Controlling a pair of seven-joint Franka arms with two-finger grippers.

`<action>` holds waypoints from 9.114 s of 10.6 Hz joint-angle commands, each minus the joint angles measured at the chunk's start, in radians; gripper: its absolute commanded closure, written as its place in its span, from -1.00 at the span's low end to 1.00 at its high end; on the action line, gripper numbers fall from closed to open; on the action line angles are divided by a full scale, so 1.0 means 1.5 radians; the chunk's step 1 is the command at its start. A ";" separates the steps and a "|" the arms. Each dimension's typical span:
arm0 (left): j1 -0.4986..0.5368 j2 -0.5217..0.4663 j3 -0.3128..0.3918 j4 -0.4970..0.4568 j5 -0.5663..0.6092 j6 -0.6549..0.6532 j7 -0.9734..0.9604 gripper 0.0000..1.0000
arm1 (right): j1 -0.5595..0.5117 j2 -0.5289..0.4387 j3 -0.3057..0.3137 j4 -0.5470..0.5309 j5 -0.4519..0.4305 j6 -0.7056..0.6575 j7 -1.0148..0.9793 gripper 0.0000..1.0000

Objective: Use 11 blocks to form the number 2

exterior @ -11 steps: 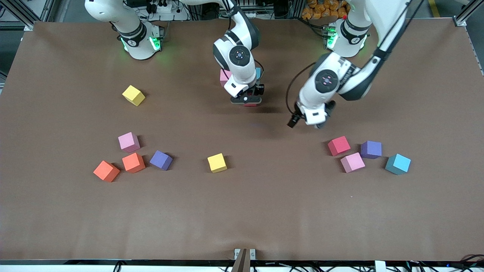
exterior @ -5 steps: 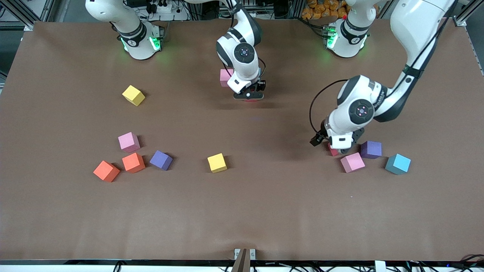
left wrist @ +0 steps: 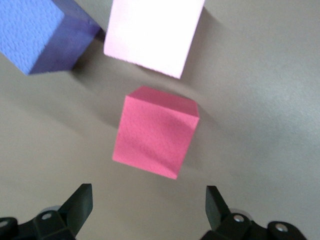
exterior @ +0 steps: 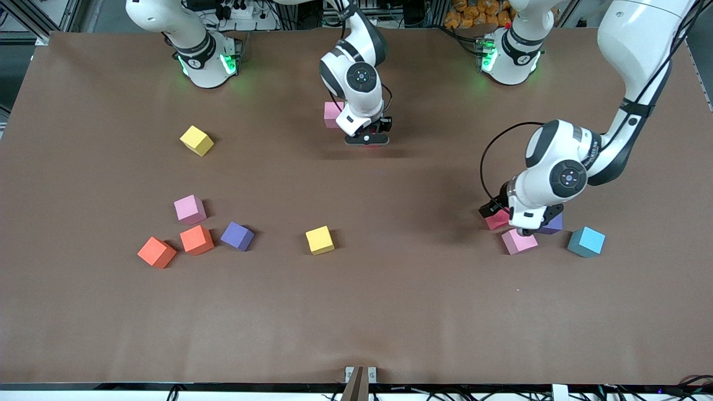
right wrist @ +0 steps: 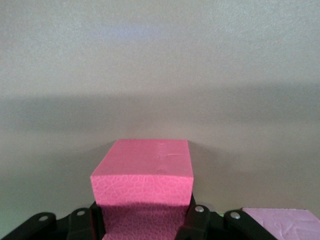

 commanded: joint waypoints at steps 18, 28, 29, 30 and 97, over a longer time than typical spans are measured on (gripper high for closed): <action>0.027 0.078 -0.006 0.012 0.059 0.079 0.004 -1.00 | -0.003 0.017 0.019 0.024 0.059 -0.008 0.024 -1.00; 0.029 0.086 -0.004 0.024 0.063 0.074 0.044 -0.71 | -0.019 0.002 -0.101 0.031 0.045 -0.021 -0.139 -1.00; 0.027 0.086 -0.004 0.028 0.074 0.070 0.044 -0.69 | -0.022 0.003 -0.126 0.035 0.045 -0.024 -0.184 -1.00; 0.029 0.086 -0.004 0.032 0.081 0.058 0.051 -0.64 | -0.033 0.005 -0.144 0.038 0.045 -0.029 -0.241 -1.00; -0.506 0.164 -0.008 0.200 0.050 -0.100 -0.184 -0.18 | -0.108 -0.250 -0.285 -0.228 -0.041 0.025 -1.381 1.00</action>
